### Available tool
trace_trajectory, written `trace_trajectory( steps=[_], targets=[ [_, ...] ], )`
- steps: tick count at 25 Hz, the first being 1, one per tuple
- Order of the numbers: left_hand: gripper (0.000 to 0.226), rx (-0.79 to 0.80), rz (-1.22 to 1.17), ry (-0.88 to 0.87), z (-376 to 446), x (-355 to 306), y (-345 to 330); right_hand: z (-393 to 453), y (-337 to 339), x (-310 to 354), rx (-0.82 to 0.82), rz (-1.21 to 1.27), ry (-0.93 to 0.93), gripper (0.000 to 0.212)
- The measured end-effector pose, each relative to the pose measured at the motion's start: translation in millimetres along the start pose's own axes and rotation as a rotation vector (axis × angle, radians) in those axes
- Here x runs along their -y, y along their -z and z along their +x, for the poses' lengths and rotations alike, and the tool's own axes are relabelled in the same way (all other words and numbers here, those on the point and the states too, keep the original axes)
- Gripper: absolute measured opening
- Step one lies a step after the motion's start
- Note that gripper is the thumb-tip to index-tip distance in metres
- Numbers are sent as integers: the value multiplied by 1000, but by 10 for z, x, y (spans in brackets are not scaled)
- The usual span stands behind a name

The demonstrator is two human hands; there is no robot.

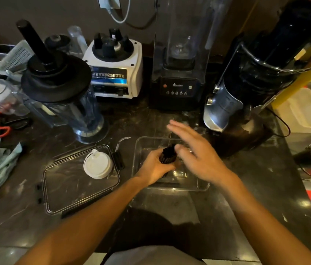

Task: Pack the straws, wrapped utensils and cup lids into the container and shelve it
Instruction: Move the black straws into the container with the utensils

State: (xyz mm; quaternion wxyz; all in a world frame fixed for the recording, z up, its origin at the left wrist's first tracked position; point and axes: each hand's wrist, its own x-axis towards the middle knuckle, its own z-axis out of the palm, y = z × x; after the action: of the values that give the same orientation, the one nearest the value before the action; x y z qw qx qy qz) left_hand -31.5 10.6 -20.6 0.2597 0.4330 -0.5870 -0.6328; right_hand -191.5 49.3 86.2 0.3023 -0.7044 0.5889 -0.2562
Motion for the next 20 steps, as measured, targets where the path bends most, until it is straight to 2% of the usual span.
trace_trajectory(
  steps=[3,5,7,10,14,16,19,20],
  targets=[
    [41,9,134,-31,-19,0,41,60,-179,67,158,-356,179,58],
    [47,-19,190,-41,-32,16,59,70,-305,21,242,-461,188,63],
    [35,-54,192,-106,-52,-20,66,51,-352,-18,272,-473,181,65],
    [18,-27,189,-113,-27,-48,79,45,-324,-13,228,-419,188,62],
    [27,2,105,-88,-21,3,52,31,-293,-30,264,-335,152,61],
    [27,8,55,-67,-23,-9,29,10,-300,-107,199,-238,122,59],
    [18,-58,-106,-8,9,-105,71,-25,-306,-318,-107,120,-90,54],
    [16,-105,-191,7,33,-138,102,-45,-312,-391,-163,208,-171,54]
  ],
)
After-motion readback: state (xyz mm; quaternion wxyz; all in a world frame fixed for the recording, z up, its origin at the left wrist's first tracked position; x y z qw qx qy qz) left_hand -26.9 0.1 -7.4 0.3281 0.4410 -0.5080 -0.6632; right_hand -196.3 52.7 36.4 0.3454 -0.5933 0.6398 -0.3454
